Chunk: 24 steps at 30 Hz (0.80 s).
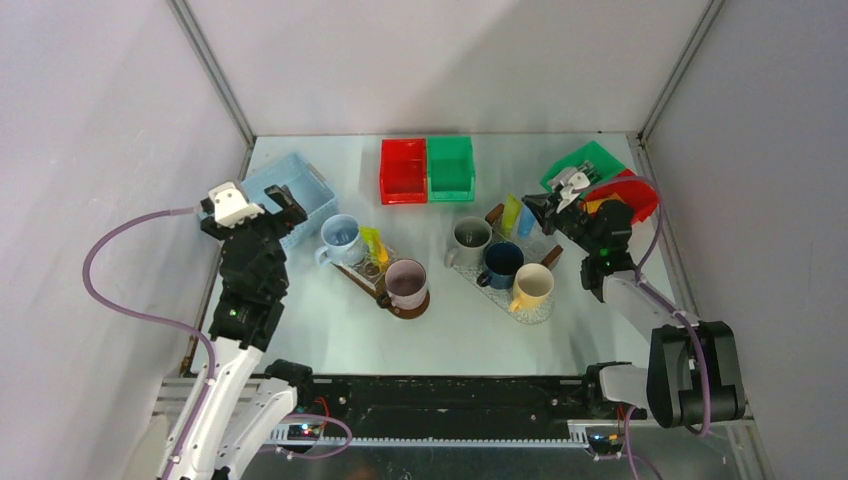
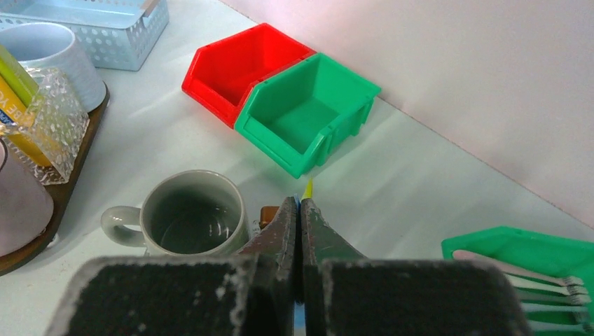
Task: Prepare toiletry sets of a toothbrush and toothpaste on the tray
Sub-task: Place the toothpaste in the toothpaste holder.
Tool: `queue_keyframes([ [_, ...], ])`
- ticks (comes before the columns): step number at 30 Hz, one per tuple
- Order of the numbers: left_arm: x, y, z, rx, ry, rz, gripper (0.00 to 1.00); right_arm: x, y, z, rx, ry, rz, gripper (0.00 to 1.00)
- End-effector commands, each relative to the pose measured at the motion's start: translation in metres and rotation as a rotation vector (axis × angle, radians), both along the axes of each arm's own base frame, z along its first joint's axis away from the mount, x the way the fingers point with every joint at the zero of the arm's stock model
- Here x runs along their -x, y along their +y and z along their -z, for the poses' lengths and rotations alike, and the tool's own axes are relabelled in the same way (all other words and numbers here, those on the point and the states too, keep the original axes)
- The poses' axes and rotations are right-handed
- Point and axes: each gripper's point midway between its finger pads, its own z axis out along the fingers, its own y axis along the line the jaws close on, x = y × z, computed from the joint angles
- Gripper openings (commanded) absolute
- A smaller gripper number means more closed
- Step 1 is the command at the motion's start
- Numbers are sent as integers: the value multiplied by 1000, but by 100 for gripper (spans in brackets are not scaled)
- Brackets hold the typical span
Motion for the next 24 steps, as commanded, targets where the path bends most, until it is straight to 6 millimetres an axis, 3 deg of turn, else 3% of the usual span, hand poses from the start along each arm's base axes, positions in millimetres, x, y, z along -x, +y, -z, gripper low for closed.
queue_keyframes([
  [1, 3, 8, -10, 5, -49, -38, 100, -5, -1, -15, -6, -103, -3, 0],
  [24, 0, 8, -7, 7, -49, -35, 100, -6, -1, 28, -9, -56, -10, 5],
])
